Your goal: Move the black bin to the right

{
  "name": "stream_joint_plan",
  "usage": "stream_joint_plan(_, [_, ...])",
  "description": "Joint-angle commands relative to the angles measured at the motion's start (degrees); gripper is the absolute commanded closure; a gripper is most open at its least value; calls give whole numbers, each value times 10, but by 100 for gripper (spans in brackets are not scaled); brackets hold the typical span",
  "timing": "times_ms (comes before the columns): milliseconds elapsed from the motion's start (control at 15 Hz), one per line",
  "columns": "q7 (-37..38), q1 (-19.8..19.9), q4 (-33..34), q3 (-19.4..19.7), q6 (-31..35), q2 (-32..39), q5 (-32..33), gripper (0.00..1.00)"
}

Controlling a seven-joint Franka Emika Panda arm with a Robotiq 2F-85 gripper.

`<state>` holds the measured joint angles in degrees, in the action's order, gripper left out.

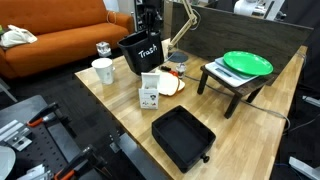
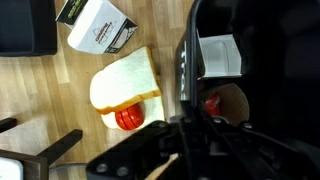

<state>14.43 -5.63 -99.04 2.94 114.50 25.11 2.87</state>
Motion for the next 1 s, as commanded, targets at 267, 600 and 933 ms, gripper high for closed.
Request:
stream_joint_plan(267, [-19,0,17,-4,-6,12,33,98])
stream_joint_plan(600, [-105,-6,84,-15,-22,57,104,98])
stream_joint_plan(933, [-123,-14,105,-28,-2,71,105,92])
